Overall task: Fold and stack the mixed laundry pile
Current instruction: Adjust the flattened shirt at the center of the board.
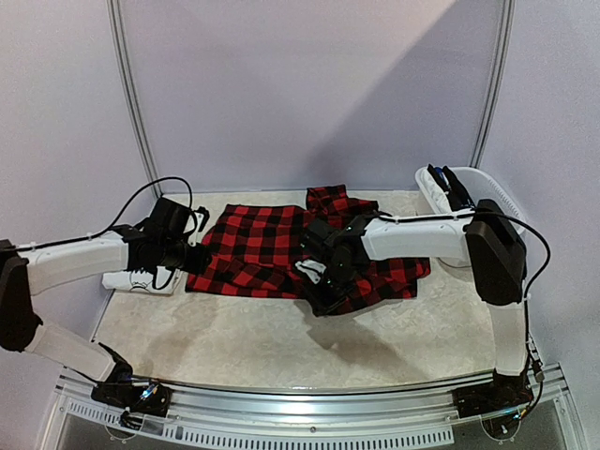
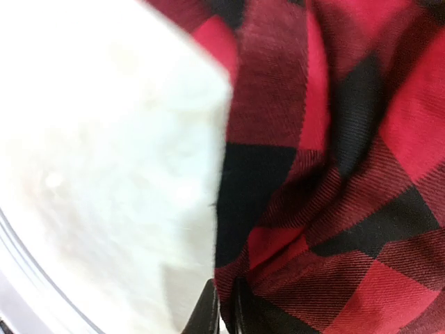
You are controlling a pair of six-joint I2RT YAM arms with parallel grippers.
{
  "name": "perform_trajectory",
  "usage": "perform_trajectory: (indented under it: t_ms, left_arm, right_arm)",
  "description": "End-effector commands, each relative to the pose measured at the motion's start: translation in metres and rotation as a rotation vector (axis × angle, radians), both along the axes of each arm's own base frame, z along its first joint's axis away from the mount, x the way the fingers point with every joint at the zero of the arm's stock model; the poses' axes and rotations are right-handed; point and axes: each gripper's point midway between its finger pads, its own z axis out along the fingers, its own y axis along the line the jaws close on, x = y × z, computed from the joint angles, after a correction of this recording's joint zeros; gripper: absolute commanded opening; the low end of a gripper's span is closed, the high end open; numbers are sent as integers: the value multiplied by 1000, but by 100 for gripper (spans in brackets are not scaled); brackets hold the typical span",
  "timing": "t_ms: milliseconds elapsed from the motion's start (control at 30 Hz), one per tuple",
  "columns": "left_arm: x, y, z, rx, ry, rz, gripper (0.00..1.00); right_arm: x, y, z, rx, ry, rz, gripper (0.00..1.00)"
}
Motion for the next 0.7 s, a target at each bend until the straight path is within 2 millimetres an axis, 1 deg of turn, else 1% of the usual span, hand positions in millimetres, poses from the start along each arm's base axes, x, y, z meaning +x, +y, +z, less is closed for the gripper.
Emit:
perform_trajectory:
  t_ms: [0,33,67,100,167,233,267,333,433,533,667]
  left_arm:
    - [-3,23,50,-71,-177,126,53]
    - [-6,25,54,-93,-181,139,66]
    - [-10,27,56,-113,-170,166,91]
    - [-12,31,59,-137,-161,212,98]
    - [-17,34,58,-181,-110,278,100]
    - [-18,21,55,-214,-53,229,100]
    - [-17,17,51,-227,-21,232,98]
    - [-13,9,42,-234,49,234,92]
    - [-8,-4,25,-231,181,243,84]
    - [1,-16,16,-237,265,263,80]
    - [21,-31,7,-245,335,301,77]
  right_arm:
    - [-15,7,-22,9,84,-45,10]
    - [-16,6,-23,8,89,-49,11]
    - [-17,5,-21,11,95,-53,12]
    - [-20,2,-20,3,106,-54,14]
    - [-26,-9,-22,-45,117,-52,19]
    - [-29,-25,-29,-110,117,-56,21]
    - [-31,-32,-31,-134,114,-57,21]
    - [-35,-41,-34,-157,116,-62,21]
    - [-38,-45,-28,-149,118,-78,22]
    - [-40,-50,-23,-148,110,-95,23]
    - [-41,-55,-23,-159,102,-111,26]
